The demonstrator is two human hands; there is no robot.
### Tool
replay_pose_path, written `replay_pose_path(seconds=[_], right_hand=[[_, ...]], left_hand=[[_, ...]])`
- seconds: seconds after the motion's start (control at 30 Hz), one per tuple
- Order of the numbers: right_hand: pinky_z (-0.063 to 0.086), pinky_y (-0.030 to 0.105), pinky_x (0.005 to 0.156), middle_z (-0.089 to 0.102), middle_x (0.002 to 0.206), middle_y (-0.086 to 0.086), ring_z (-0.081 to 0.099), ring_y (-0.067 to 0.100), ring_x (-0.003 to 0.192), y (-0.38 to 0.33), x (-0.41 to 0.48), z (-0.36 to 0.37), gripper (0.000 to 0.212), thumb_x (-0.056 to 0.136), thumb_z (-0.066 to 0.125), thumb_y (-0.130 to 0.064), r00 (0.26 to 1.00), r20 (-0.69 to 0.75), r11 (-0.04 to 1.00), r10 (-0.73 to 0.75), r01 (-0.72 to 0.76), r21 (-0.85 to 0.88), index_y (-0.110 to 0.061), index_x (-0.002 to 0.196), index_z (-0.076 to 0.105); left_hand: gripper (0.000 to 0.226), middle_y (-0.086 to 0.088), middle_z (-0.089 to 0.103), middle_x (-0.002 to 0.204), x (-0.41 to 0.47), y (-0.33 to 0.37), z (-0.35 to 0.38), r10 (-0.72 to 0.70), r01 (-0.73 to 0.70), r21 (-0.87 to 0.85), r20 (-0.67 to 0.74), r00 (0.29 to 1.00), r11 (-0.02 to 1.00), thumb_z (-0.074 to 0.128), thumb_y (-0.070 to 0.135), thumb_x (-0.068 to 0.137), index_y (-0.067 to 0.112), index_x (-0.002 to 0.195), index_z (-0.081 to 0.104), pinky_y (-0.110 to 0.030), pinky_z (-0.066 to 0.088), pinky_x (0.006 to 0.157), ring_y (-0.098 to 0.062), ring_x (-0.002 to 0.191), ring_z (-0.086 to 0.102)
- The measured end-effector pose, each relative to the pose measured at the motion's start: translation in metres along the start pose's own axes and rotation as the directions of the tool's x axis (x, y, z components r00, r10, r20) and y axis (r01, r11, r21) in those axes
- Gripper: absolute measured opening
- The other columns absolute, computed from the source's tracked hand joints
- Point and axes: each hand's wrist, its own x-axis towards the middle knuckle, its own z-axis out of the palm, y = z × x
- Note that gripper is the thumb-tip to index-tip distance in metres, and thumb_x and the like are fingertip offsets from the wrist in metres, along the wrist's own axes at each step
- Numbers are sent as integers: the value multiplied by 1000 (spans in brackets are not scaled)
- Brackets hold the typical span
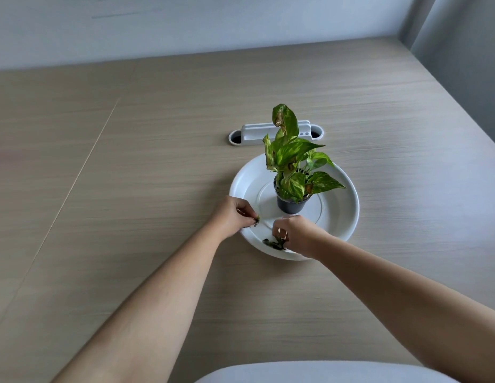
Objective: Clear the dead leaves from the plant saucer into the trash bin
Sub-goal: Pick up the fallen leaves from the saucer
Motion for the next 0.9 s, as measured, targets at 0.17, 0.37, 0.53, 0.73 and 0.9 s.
replay_pose_path(seconds=[0.17,0.37,0.53,0.73,0.9], right_hand=[[39,32,67,49,118,12,56,31,92,-10,6,-1,59,76,50,9,984,110,978,-140,155,-141,-24,126,51],[50,38,75,52,115,10,59,34,96,-14,12,-1,41,77,55,4,968,166,952,-190,223,-209,-19,110,64],[45,30,66,49,89,2,55,24,81,-13,12,0,27,77,52,4,971,167,954,-174,208,-215,-11,92,70],[47,12,61,73,82,4,66,18,76,2,5,-4,18,75,64,-1,999,18,992,29,-31,124,-8,87,75],[46,4,49,67,59,0,62,5,51,28,-12,-28,11,69,74,1,947,-72,781,312,-213,587,-9,75,75]], left_hand=[[25,0,68,66,-1,-2,-3,8,-8,-22,-12,1000,1000,74,-5,72,18,61,68,-22,51,65,-9,63,63],[25,3,65,62,-2,-3,-5,5,-6,-18,-24,1000,1000,75,-3,71,19,61,68,-20,50,62,-7,60,60],[23,3,66,64,-1,-3,-4,8,-8,-25,-15,1000,1000,74,-3,72,17,63,69,-17,50,62,-8,63,61],[23,5,66,63,-1,-4,0,5,-5,-22,-1,1000,1000,74,-2,72,18,62,68,-17,47,60,-5,61,59],[22,3,69,66,-1,-2,4,0,1,-40,16,1000,999,73,-1,73,18,63,68,-20,49,62,-4,61,62]])
